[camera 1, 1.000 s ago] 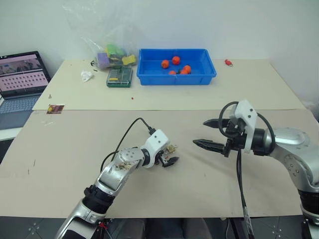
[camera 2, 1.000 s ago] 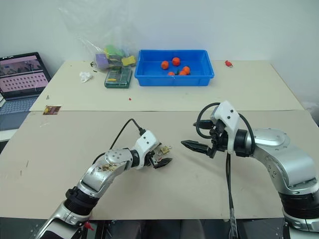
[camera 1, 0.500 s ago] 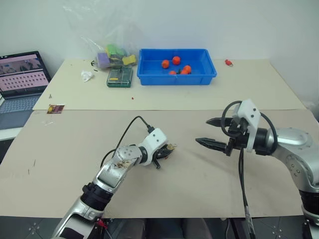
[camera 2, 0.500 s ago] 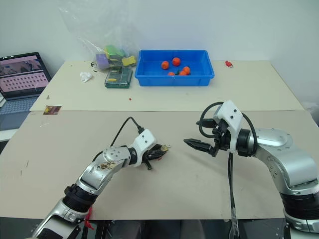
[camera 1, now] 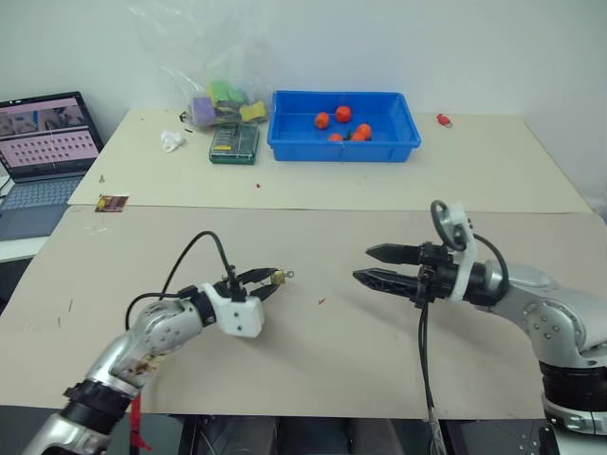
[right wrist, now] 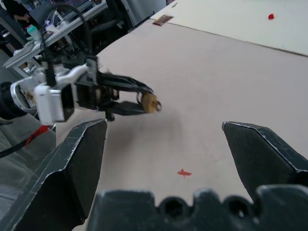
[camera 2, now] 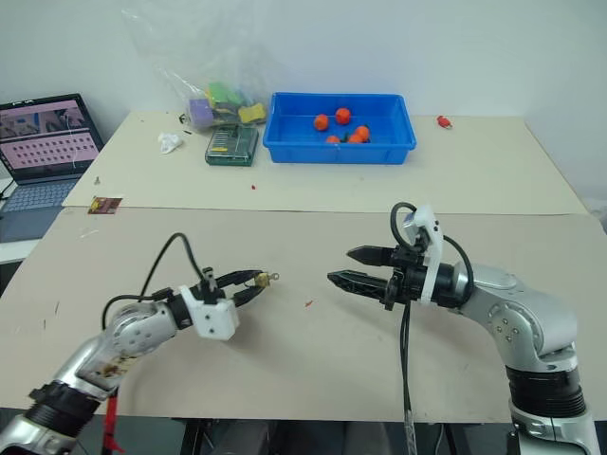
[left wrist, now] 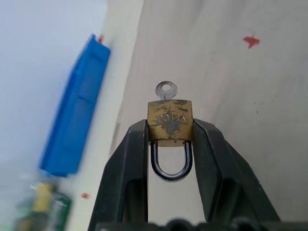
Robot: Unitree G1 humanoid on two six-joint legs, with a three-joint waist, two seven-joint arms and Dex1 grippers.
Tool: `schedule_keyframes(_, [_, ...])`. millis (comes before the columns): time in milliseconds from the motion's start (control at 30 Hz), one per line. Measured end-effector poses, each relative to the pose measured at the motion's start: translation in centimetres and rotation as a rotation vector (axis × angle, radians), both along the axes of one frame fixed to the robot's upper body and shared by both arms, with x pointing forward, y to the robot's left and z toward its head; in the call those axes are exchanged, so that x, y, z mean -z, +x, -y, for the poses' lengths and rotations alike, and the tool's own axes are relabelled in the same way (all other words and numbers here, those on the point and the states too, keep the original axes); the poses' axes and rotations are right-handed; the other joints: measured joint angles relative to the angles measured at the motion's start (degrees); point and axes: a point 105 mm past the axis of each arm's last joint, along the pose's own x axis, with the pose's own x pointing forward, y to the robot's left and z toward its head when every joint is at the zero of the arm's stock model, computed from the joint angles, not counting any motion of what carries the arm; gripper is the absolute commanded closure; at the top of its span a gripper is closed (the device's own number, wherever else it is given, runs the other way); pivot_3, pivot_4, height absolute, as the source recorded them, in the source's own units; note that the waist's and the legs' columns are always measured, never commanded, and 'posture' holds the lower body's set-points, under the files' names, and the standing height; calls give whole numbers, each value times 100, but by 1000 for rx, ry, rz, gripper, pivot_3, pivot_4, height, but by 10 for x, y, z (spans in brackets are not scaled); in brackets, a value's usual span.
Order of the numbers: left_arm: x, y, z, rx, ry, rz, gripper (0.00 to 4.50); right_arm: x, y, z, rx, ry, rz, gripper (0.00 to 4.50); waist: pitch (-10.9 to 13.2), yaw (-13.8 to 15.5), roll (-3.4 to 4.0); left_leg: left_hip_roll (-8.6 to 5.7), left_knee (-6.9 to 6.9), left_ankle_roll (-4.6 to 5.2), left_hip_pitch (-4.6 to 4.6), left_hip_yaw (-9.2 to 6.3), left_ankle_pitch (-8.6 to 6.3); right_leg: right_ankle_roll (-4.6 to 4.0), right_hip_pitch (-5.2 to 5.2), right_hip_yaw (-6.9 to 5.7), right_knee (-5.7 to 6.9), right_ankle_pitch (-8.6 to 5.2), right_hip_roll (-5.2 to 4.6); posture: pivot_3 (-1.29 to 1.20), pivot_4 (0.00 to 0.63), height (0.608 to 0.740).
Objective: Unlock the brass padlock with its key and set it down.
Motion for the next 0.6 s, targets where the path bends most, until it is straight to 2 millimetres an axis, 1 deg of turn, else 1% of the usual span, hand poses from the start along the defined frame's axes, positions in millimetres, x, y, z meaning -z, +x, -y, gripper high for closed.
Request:
schedule_keyframes(67, [-11, -8, 7, 58, 2, 107, 3698, 9, -3, -9, -34, -27, -19, 0, 0, -11, 0, 1, 0, 0, 2, 2, 0, 1, 1, -1, 2, 0, 0, 0, 150, 740])
schedule_keyframes(133, [-20, -16, 16, 111, -5, 198, 3698, 14, -6, -18, -69, -29, -24, 0, 0, -17, 0, 0, 0, 0, 2, 3, 0, 1, 0, -1, 4, -1, 0, 0, 150, 740])
schedule_keyframes(300, [-24, -27, 25, 177, 13, 288, 3698, 11, -7, -23, -103, -17, 5, 0, 0, -33, 0, 0, 0, 0, 5, 6, 0, 1, 1, -1, 7, 0, 1, 0, 150, 740])
schedule_keyframes(400, [-30, -36, 29, 215, 14, 350, 3698, 9, -8, -24, -122, -10, 18, 0, 0, -30, 0, 0, 1, 0, 5, 6, 0, 1, 1, -1, 7, -1, 1, 0, 150, 740])
schedule_keyframes(533, [-29, -39, 30, 215, 18, 372, 3698, 4, -10, -26, -148, 0, 29, 0, 0, -32, 0, 0, 1, 0, 8, 7, 0, 2, 2, -2, 9, -1, 1, 0, 150, 740])
schedule_keyframes(600, [-29, -39, 31, 219, 13, 378, 3698, 0, -10, -28, -156, 1, 45, 525, 0, -32, 0, 0, 1, 0, 10, 7, 0, 2, 3, -2, 9, -1, 1, 0, 150, 740])
